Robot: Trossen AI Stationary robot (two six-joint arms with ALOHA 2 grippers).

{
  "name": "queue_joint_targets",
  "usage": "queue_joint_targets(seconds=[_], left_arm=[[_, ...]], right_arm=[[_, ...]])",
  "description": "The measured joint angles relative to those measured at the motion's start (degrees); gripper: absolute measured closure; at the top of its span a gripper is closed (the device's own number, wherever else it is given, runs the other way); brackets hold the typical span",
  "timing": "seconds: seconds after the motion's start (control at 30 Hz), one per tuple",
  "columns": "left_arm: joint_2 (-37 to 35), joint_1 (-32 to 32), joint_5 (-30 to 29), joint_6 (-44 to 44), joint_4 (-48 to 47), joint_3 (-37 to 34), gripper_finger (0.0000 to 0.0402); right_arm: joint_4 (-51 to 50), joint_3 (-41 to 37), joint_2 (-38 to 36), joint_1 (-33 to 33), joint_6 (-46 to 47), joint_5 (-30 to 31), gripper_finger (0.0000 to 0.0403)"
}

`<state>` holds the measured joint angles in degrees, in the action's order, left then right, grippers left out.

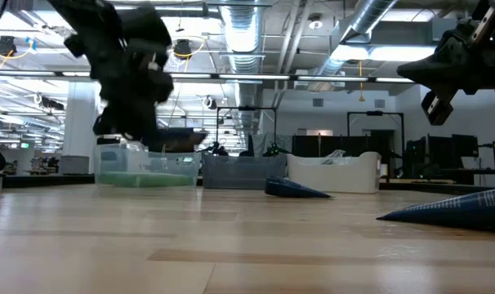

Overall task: Pick & Place Travel size toiletries
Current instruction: Put the blue shave cream into the black bin

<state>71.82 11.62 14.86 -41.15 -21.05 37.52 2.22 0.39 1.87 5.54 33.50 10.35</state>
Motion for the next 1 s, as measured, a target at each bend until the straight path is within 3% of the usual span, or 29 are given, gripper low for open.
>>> queue_joint_targets(seconds=[0.2, 0.5, 0.67, 1.0], left_arm=[[-6.32, -0.25, -6.61, -6.50, 7.18, 0.07, 0.0270], [-8.73, 3.89, -20.74, -6.67, 20.82, 1.26, 0.0269], [-4.84, 8.17, -25.57, 1.28, 21.25, 7.25, 0.0269], [12.27, 14.19, -23.23, 19.37, 15.01, 23.01, 0.0269]], right_arm=[[0.00, 0.01, 0.00, 0.00, 0.00, 0.00, 0.0403], [0.02, 0.01, 0.00, 0.00, -0.02, 0.02, 0.0403], [0.02, -0.01, 0.00, 0.00, 0.00, 0.02, 0.0403], [0.02, -0.01, -0.02, -0.02, 0.00, 0.00, 0.0403]])
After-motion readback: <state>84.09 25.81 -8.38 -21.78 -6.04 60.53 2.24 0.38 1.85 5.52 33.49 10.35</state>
